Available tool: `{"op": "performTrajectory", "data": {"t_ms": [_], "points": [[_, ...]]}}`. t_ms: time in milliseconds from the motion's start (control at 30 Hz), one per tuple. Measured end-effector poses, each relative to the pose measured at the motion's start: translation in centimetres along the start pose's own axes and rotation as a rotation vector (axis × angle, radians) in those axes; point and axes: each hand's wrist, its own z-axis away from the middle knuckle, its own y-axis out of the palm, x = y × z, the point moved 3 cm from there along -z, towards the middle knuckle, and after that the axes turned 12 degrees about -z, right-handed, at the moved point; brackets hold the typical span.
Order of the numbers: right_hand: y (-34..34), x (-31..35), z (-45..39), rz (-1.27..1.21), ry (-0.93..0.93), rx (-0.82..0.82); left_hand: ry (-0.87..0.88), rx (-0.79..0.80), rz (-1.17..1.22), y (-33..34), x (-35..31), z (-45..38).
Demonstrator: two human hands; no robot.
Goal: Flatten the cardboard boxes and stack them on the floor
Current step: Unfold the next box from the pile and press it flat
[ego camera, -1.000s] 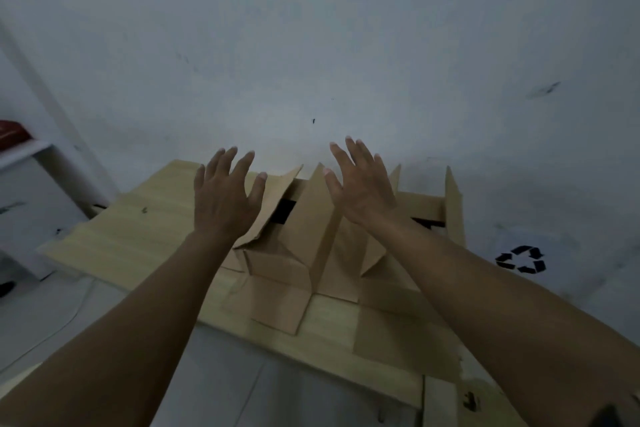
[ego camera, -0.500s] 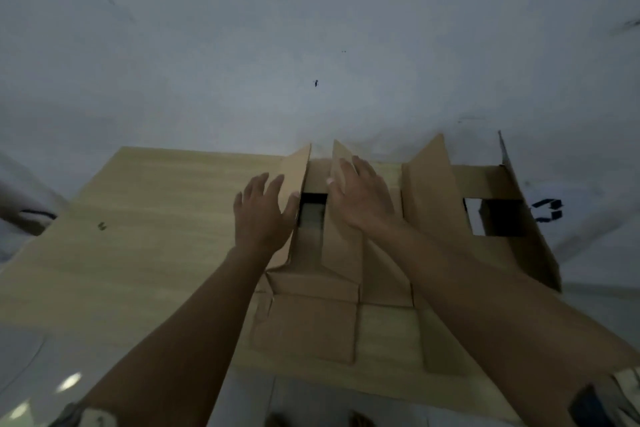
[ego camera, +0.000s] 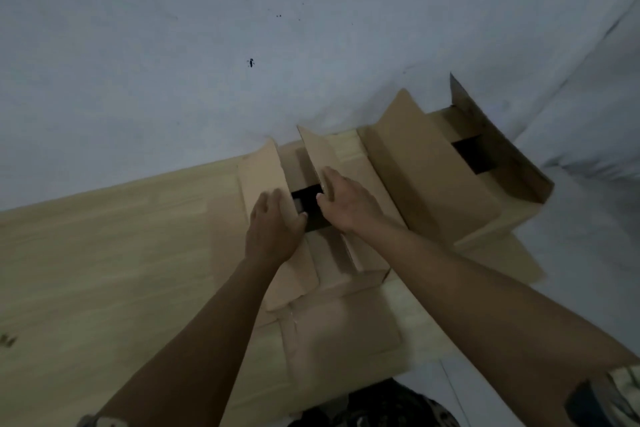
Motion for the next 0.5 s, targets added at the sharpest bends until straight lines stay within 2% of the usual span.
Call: {"op": "performTrajectory", "data": {"t_ms": [100,200,333,500], "points": [[-1.7,0.3,-0.7,0.035,-0.016,-0.03,0.027,0.002,0.005,-0.5,0.5,-0.7],[-4.3,-0.2,-1.8,0.027,0.101,-0.088,0.001,0.026,0.038,-1.3,1.0,-1.3],[-5.5,-1.8,-2.7,-0.04,0.225,-0.172,-0.059,-0.034,0.186,-3.3,1.9,-1.5],[-4.2,-3.8,-1.6,0.2,0.171,-0.233,-0.091,-0.067,0.261,-4.7,4.2,-0.7]]}}
